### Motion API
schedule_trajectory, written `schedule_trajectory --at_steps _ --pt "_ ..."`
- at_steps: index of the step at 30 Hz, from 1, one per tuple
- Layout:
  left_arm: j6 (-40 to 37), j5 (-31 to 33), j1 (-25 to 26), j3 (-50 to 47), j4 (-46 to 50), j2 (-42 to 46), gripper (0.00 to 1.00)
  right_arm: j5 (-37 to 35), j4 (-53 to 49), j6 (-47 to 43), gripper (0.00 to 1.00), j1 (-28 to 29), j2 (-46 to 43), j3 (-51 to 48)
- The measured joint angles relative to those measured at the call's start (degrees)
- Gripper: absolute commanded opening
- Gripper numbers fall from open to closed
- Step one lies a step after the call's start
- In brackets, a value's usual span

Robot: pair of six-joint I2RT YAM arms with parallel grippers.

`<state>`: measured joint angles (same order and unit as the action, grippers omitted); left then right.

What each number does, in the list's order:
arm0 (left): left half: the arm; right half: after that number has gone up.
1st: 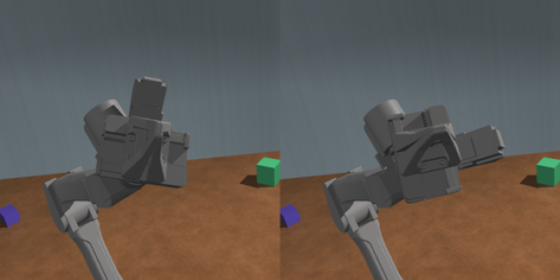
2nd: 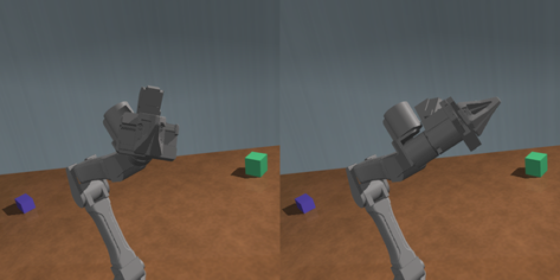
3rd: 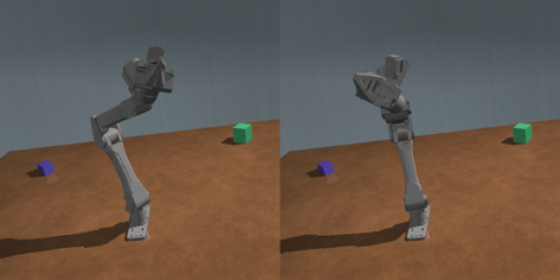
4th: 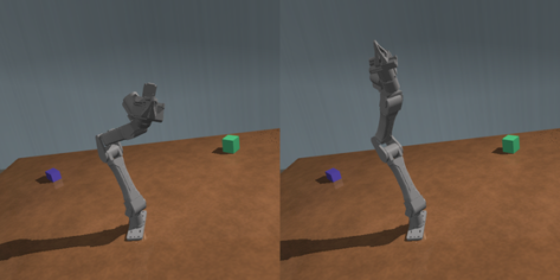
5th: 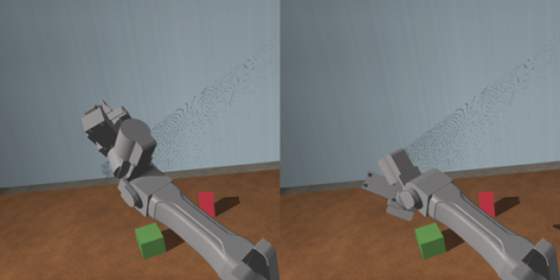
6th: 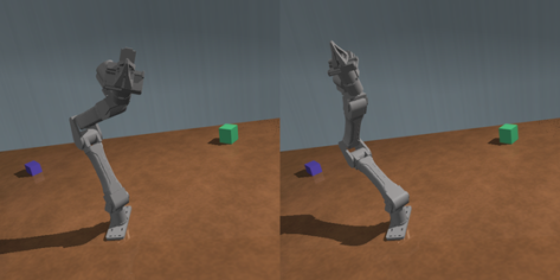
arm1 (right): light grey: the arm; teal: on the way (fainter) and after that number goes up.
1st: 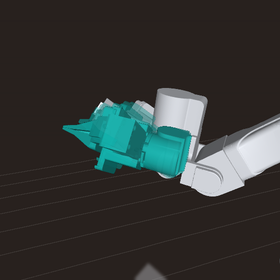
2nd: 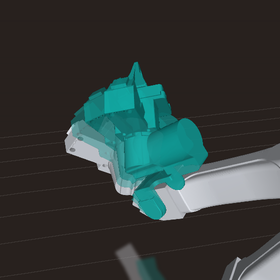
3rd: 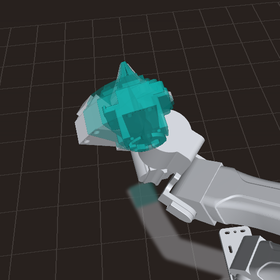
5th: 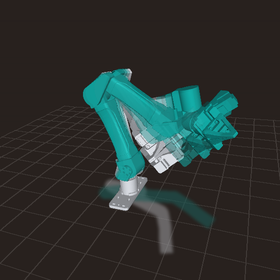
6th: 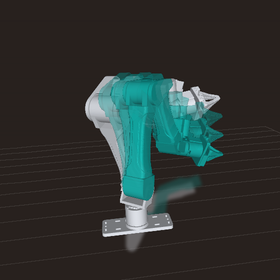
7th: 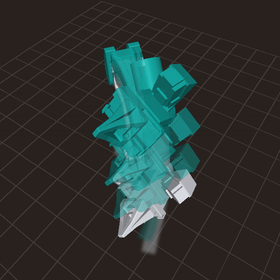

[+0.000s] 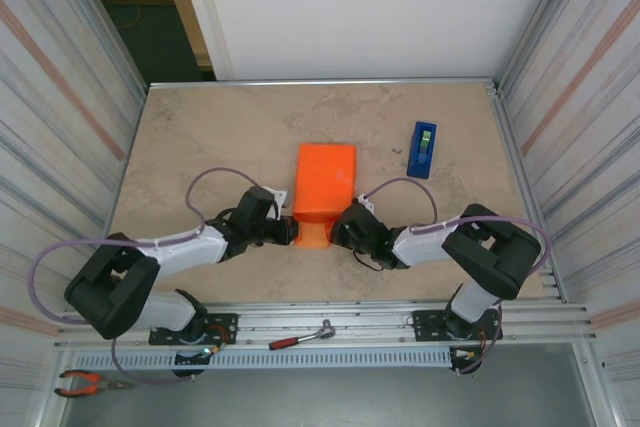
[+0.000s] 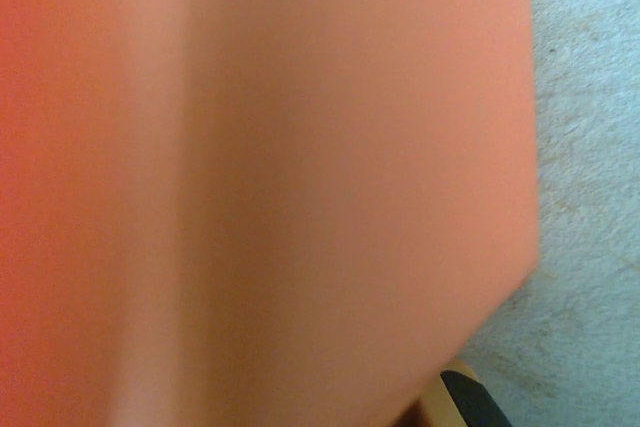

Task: Wrap the gift box in paper

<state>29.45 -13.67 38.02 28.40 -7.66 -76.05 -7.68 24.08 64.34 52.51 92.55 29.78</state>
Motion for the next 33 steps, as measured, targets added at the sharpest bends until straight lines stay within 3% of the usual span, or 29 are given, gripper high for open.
schedule_trajectory --at_steps 1,3,5,12,22,27,29,33 --pt "0.2 0.6 0.0 -0.1 0.5 1.1 0.11 0.0 -0.1 0.0 0.00 0.0 0.0 0.0" --pt "0.9 3.1 0.3 -0.2 2.6 4.5 0.28 0.0 -0.1 0.0 0.00 0.0 0.0 0.0" --pt "1.7 5.3 0.5 -0.2 4.7 7.8 0.37 0.0 -0.1 0.0 0.00 0.0 0.0 0.1" --pt "3.6 11.3 3.8 -0.2 9.3 11.0 0.42 0.0 -0.1 0.0 0.00 0.0 0.1 0.1" --pt "5.9 18.2 9.3 0.2 10.8 2.7 0.34 0.0 -0.1 0.2 0.00 0.0 0.1 0.1" --pt "6.7 20.0 10.3 1.4 9.8 -0.5 0.15 0.0 0.1 0.2 0.00 0.0 0.3 0.2" --pt "7.0 20.4 10.5 1.9 8.9 -1.9 0.00 0.2 0.1 0.2 0.00 0.0 0.4 0.3" --pt "6.8 20.9 10.9 3.1 8.8 -3.8 0.00 0.2 0.1 0.2 0.00 0.0 0.5 0.4"
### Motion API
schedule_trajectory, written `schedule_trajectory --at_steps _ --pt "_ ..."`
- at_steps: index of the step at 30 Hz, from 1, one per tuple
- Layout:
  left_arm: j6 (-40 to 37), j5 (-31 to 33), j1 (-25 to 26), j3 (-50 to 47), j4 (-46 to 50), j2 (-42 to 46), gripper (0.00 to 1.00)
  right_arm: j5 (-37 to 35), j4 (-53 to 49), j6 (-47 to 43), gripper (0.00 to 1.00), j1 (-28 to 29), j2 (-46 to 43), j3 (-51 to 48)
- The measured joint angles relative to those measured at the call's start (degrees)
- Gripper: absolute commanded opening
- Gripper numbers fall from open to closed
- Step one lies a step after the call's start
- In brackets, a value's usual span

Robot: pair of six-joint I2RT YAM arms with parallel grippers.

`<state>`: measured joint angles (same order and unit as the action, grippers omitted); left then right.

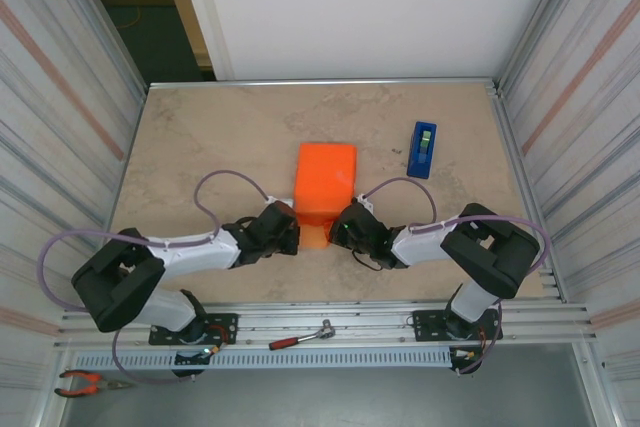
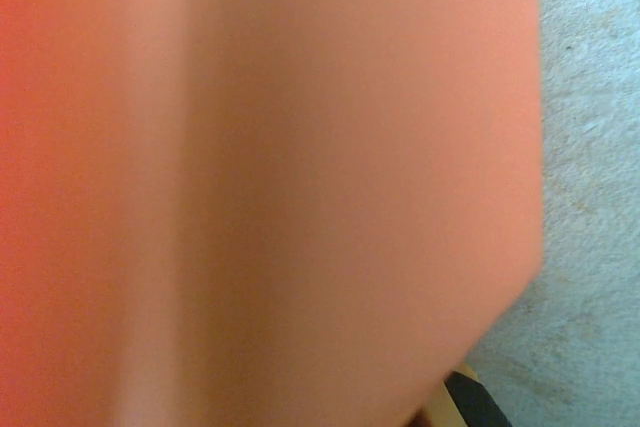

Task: Wrap the gift box in paper

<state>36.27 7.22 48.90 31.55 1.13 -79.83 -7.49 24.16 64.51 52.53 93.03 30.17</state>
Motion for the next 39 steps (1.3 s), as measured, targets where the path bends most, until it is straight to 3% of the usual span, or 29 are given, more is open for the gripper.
schedule_trajectory --at_steps 2,4,8,10,11,15,19,21,22,23,25,27,29,30,32,33,34,35,36,37,38,39 --pt "0.0 0.6 0.4 0.7 0.6 -0.3 0.05 0.0 0.0 0.0 0.00 0.0 0.0 0.0" --pt "0.1 1.6 0.8 1.7 2.0 -0.4 0.35 0.0 0.0 0.0 0.00 0.0 0.0 0.0" --pt "0.8 4.9 1.5 4.0 4.8 -0.4 0.42 0.0 0.0 0.0 0.00 0.0 0.0 0.0" --pt "0.9 6.4 1.5 5.3 5.7 -0.8 0.41 0.0 0.0 0.0 0.00 0.0 0.0 0.0" --pt "0.9 6.9 1.5 5.8 6.0 -1.1 0.36 0.0 0.0 0.0 0.00 0.0 0.0 0.0" --pt "0.0 8.5 1.5 7.5 6.5 -4.0 0.00 0.0 0.0 0.0 0.00 0.0 0.1 0.0" --pt "-0.4 9.5 1.5 8.8 6.6 -6.6 0.01 0.0 0.0 0.0 0.00 0.0 0.1 0.0" --pt "-0.5 10.0 1.8 9.3 6.8 -7.0 0.28 0.0 0.0 0.0 0.00 0.0 0.1 0.1" --pt "-0.4 10.4 1.9 9.4 7.0 -7.0 0.37 0.0 0.0 0.0 0.00 0.1 0.1 0.1" --pt "-0.4 10.8 1.9 9.5 7.3 -7.0 0.40 0.0 0.0 0.0 0.00 0.1 0.1 0.1" --pt "-0.4 11.4 2.0 9.7 7.7 -7.0 0.38 0.0 0.1 0.0 0.00 0.1 0.2 0.1" --pt "-0.3 11.8 2.1 9.9 8.0 -7.2 0.00 0.0 0.1 0.0 0.00 0.1 0.2 0.1" --pt "-0.5 12.2 2.2 10.1 8.1 -7.5 0.00 0.0 0.1 0.0 0.00 0.1 0.2 0.1" --pt "-0.4 12.4 2.2 10.1 8.1 -7.6 0.07 0.0 0.2 0.0 0.00 0.1 0.3 0.1" --pt "-0.5 12.6 2.4 10.2 8.3 -7.7 0.38 0.0 0.2 0.0 0.00 0.1 0.3 0.1" --pt "-0.5 12.7 2.4 10.3 8.4 -7.7 0.42 -0.1 0.2 0.0 0.00 0.1 0.3 0.1" --pt "-0.4 12.9 2.5 10.4 8.5 -7.7 0.43 0.0 0.2 0.0 0.00 0.1 0.3 0.1" --pt "-0.4 13.0 2.5 10.6 8.7 -7.9 0.33 0.0 0.2 0.0 0.00 0.1 0.3 0.1" --pt "-0.7 13.0 2.5 10.9 8.8 -8.1 0.13 -0.1 0.2 0.0 0.00 0.1 0.3 0.1" --pt "-0.6 13.1 2.6 11.1 9.0 -8.4 0.04 0.0 0.2 0.0 0.00 0.1 0.3 0.1" --pt "-0.5 13.4 2.6 11.2 9.1 -8.8 0.04 0.0 0.2 0.0 0.00 0.1 0.3 0.1" --pt "-0.7 13.5 2.8 11.3 9.1 -8.9 0.11 -0.1 0.2 0.0 0.00 0.1 0.3 0.1"
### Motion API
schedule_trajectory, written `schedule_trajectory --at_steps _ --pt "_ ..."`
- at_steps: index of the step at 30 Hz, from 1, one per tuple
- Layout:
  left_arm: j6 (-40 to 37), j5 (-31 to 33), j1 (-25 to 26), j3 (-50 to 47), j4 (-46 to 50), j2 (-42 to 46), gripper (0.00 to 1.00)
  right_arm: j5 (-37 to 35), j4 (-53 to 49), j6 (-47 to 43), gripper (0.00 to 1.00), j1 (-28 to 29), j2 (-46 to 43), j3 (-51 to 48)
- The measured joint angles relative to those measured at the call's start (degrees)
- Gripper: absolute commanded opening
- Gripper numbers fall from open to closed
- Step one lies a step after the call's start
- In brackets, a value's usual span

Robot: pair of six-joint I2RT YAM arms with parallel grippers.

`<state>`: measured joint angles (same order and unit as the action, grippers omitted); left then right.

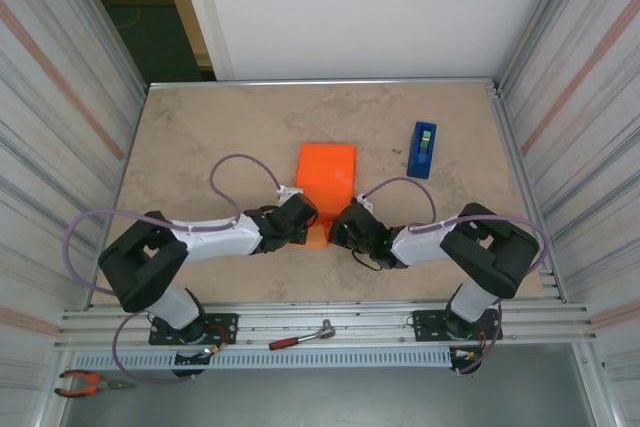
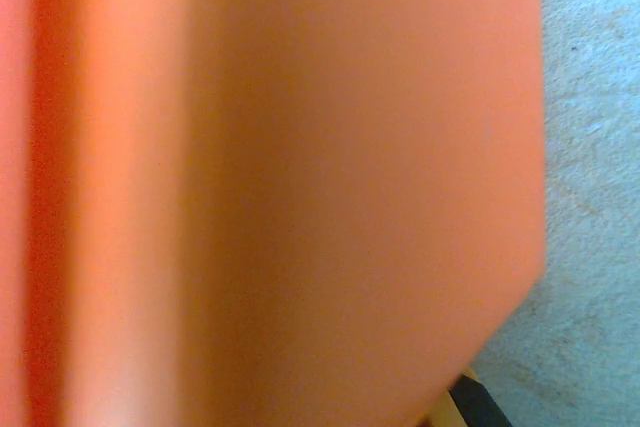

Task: Wrap the gift box in paper

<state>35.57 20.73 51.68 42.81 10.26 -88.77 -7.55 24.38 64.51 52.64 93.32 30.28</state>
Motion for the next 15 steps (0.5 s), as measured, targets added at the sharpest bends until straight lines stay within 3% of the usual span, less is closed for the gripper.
schedule_trajectory --at_steps 2,6,12,15 --pt "-0.5 0.2 0.3 0.0 0.1 -0.1 0.32 0.0 0.0 0.0 0.00 0.0 0.0 0.0" --pt "-0.9 0.2 0.9 -0.1 0.3 0.8 0.47 0.0 0.0 0.0 0.00 0.0 0.0 0.0" --pt "-0.6 0.4 0.7 -2.3 1.8 11.2 0.58 0.0 0.0 0.0 0.00 0.0 0.0 0.0" --pt "0.0 0.0 -0.8 -5.0 2.2 17.5 0.54 0.0 0.0 0.0 0.00 0.0 0.1 0.2"
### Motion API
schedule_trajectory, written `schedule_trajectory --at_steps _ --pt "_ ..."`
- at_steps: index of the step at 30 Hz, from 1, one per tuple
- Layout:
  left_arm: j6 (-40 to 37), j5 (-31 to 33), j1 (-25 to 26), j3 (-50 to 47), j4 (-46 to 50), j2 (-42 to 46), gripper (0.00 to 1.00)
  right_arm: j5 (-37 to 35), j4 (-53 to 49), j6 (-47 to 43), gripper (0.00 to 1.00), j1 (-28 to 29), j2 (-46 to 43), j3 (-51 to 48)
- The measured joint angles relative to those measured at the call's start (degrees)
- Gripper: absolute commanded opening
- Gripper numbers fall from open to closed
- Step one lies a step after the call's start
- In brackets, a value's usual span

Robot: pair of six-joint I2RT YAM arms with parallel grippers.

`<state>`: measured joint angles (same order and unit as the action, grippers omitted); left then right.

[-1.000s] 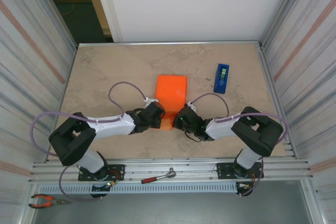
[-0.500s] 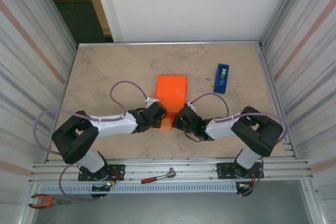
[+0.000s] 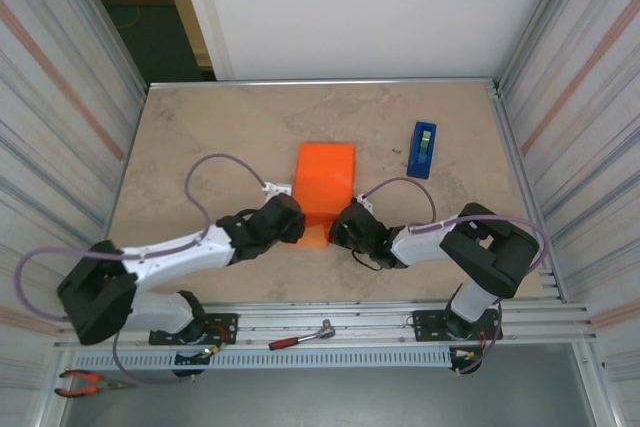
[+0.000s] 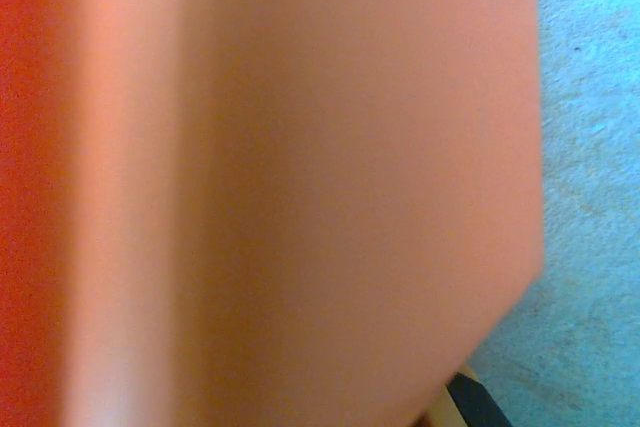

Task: Wrap the gift box in paper

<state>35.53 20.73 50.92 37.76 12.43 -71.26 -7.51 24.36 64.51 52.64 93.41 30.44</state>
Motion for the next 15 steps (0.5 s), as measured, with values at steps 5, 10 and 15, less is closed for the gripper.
schedule_trajectory --at_steps 5,10,15 --pt "0.5 -3.7 -8.6 -4.8 0.1 4.0 0.19 0.0 -0.2 0.0 0.00 0.0 0.0 0.1" --pt "-1.2 -9.3 -12.7 -7.0 -1.6 2.3 0.09 0.0 -0.2 0.0 0.00 0.1 0.7 0.8" --pt "-2.8 -13.6 -12.7 -7.1 -4.8 -0.7 0.09 0.0 -0.2 0.0 0.00 0.2 0.9 1.0"
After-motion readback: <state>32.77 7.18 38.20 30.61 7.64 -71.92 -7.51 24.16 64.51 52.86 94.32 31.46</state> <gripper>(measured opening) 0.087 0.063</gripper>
